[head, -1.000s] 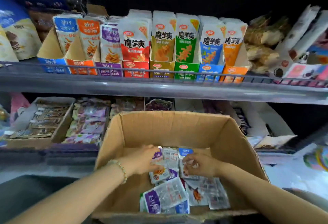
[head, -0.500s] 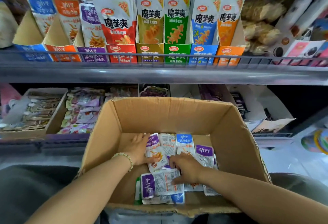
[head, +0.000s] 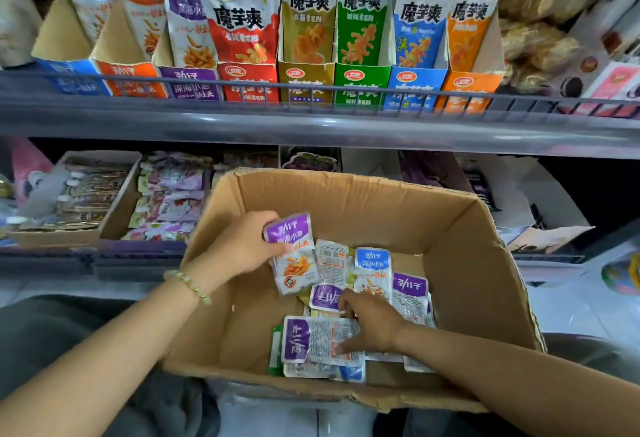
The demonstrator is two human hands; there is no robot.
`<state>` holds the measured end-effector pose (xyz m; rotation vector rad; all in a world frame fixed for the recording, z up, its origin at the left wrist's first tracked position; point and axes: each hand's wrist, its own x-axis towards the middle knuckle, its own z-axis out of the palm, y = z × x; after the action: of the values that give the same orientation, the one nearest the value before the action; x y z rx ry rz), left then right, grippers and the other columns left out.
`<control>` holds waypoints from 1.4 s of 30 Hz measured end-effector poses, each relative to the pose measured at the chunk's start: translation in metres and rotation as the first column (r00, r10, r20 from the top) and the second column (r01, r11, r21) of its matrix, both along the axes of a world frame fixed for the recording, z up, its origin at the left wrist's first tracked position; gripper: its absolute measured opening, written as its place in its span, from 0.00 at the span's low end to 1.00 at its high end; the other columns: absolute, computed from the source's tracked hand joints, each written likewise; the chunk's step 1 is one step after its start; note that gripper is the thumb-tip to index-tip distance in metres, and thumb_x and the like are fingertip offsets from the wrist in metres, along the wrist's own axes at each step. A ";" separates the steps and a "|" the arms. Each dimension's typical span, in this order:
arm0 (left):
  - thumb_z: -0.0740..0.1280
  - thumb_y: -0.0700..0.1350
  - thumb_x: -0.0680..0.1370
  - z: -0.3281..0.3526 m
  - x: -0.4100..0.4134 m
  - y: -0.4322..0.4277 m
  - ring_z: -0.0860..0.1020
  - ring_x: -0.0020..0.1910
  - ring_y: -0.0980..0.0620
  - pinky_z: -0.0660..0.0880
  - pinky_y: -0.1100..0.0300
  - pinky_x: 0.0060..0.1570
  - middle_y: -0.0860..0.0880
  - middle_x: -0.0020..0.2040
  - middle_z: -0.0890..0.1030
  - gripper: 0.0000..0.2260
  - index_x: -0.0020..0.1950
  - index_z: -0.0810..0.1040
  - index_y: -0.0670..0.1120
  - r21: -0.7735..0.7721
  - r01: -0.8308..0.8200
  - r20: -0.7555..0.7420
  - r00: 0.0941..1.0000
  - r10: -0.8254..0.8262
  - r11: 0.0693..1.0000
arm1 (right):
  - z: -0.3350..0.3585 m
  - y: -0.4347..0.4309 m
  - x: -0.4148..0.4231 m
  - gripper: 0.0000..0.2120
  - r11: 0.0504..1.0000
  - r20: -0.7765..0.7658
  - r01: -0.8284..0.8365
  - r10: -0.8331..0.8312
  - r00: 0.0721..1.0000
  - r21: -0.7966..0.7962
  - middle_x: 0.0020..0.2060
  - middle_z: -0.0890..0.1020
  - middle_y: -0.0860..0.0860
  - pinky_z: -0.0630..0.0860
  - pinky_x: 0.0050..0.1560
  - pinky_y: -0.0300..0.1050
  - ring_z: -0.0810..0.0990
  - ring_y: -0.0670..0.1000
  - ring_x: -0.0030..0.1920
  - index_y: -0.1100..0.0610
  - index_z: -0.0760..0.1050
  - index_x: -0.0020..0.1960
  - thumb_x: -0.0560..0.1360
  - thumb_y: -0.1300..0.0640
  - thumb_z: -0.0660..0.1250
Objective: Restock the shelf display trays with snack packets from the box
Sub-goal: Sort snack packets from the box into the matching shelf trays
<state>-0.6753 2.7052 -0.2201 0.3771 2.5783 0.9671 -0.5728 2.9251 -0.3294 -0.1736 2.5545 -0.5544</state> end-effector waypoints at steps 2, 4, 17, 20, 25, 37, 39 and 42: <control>0.71 0.43 0.75 0.011 0.008 -0.009 0.82 0.41 0.58 0.79 0.60 0.41 0.50 0.46 0.83 0.04 0.48 0.78 0.47 0.269 -0.120 0.054 0.993 0.110 0.956 | 0.003 0.001 -0.003 0.24 0.999 0.024 -0.030 0.030 0.999 0.009 0.44 0.74 0.46 0.63 0.42 0.42 0.70 0.48 0.45 0.49 0.68 0.51 0.65 0.42 0.77; 0.68 0.43 0.77 0.019 0.019 -0.013 0.82 0.40 0.60 0.77 0.64 0.37 0.51 0.45 0.83 0.02 0.48 0.78 0.50 0.482 -0.301 0.206 0.952 0.228 0.823 | 0.005 0.003 -0.005 0.14 0.990 0.094 0.002 0.011 0.996 -0.140 0.38 0.73 0.44 0.66 0.38 0.39 0.70 0.45 0.39 0.49 0.71 0.44 0.69 0.47 0.76; 0.57 0.59 0.79 0.024 0.022 -0.004 0.82 0.50 0.49 0.77 0.51 0.52 0.46 0.55 0.82 0.22 0.67 0.70 0.48 0.575 -0.526 0.590 0.797 0.128 0.627 | 0.146 -0.018 -0.024 0.15 0.700 -0.162 0.181 -0.394 0.905 -0.691 0.50 0.85 0.48 0.79 0.48 0.37 0.84 0.45 0.51 0.55 0.77 0.62 0.81 0.54 0.57; 0.67 0.69 0.68 0.029 0.020 0.003 0.82 0.52 0.48 0.77 0.49 0.56 0.47 0.55 0.83 0.32 0.63 0.72 0.48 0.525 -0.365 0.527 0.849 0.043 0.769 | 0.140 -0.059 -0.027 0.20 0.739 -0.083 0.122 -0.234 0.969 -0.662 0.59 0.81 0.47 0.73 0.62 0.36 0.78 0.41 0.60 0.54 0.76 0.64 0.82 0.48 0.52; 0.63 0.39 0.80 0.007 0.011 -0.005 0.79 0.50 0.45 0.77 0.55 0.46 0.42 0.57 0.81 0.06 0.56 0.75 0.44 0.381 -0.539 0.494 0.806 0.327 0.751 | 0.112 -0.039 -0.054 0.12 0.662 -0.002 0.358 -0.477 0.879 -0.658 0.52 0.83 0.48 0.78 0.57 0.41 0.81 0.47 0.54 0.58 0.79 0.55 0.81 0.55 0.59; 0.61 0.41 0.81 -0.002 0.015 -0.044 0.79 0.43 0.50 0.75 0.56 0.46 0.44 0.51 0.80 0.04 0.55 0.72 0.45 0.373 -0.584 0.441 0.795 0.416 0.721 | -0.002 -0.029 -0.070 0.48 0.995 -0.018 -0.096 0.095 0.995 -0.014 0.78 0.53 0.48 0.49 0.76 0.50 0.49 0.51 0.77 0.44 0.51 0.77 0.66 0.37 0.74; 0.62 0.40 0.81 -0.001 0.014 -0.044 0.79 0.42 0.50 0.76 0.55 0.45 0.45 0.49 0.81 0.03 0.53 0.74 0.45 0.400 -0.613 0.495 0.770 0.402 0.682 | -0.007 -0.033 -0.071 0.47 0.980 -0.076 -0.173 0.181 0.981 0.102 0.77 0.55 0.49 0.50 0.76 0.49 0.52 0.52 0.77 0.45 0.52 0.77 0.67 0.37 0.73; 0.64 0.42 0.80 0.000 0.012 -0.041 0.81 0.47 0.47 0.77 0.52 0.49 0.44 0.51 0.83 0.07 0.57 0.76 0.45 0.438 -0.636 0.543 0.751 0.377 0.636 | 0.005 -0.038 -0.070 0.34 0.979 -0.069 -0.199 0.201 0.977 0.033 0.73 0.67 0.48 0.61 0.72 0.45 0.64 0.50 0.72 0.47 0.63 0.74 0.73 0.39 0.68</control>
<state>-0.6637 2.6638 -0.2197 -0.4410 1.9434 1.8635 -0.6425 2.8869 -0.3240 -0.4436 2.5731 -0.4446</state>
